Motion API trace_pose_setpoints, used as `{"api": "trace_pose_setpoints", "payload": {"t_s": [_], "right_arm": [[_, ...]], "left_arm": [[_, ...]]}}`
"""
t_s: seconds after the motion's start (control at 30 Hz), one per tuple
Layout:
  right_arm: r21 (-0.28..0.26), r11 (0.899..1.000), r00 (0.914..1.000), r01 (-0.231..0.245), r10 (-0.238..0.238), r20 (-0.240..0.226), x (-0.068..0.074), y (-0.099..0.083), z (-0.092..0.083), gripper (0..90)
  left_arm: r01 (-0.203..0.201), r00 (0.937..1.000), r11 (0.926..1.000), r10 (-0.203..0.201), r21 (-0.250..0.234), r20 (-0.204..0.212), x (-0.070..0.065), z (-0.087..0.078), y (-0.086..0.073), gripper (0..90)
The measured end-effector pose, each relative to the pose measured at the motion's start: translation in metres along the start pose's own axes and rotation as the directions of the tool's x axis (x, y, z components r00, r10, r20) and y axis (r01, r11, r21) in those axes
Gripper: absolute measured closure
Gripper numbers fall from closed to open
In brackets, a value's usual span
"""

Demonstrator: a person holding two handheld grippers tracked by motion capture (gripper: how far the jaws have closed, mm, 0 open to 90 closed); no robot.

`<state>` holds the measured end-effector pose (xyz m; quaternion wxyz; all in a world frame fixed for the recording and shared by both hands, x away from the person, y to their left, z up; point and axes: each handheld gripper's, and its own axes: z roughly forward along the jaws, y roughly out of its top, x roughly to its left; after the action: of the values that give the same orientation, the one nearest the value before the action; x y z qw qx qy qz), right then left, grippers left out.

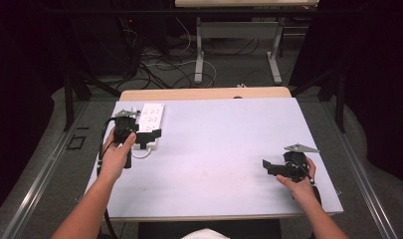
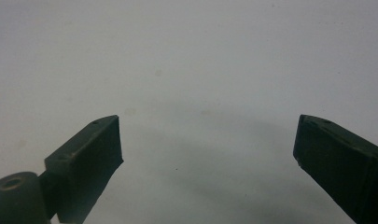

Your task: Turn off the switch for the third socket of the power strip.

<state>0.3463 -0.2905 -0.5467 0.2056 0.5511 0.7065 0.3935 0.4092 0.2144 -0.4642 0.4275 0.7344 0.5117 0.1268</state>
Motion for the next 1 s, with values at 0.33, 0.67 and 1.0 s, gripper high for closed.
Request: {"api": "trace_pose_setpoints", "payload": {"t_s": [0.33,0.67,1.0], "right_arm": [[0.000,1.000,1.0000,0.004,-0.004,0.002,0.000,0.000,0.000,7.3],[0.000,1.000,1.0000,0.003,-0.003,0.003,0.000,0.000,0.000,7.3],[0.000,1.000,1.0000,0.000,0.000,0.002,0.001,0.000,0.000,7.3]], "left_arm": [[-0.014,0.9999,0.9997,0.013,-0.018,-0.007,-0.005,-0.004,-0.031,1.8],[0.003,1.0000,0.9998,-0.003,-0.020,-0.003,-0.003,-0.002,-0.056,1.9],[0.020,0.9998,0.9993,-0.020,-0.030,0.000,0.000,0.001,-0.077,2.4]]}}
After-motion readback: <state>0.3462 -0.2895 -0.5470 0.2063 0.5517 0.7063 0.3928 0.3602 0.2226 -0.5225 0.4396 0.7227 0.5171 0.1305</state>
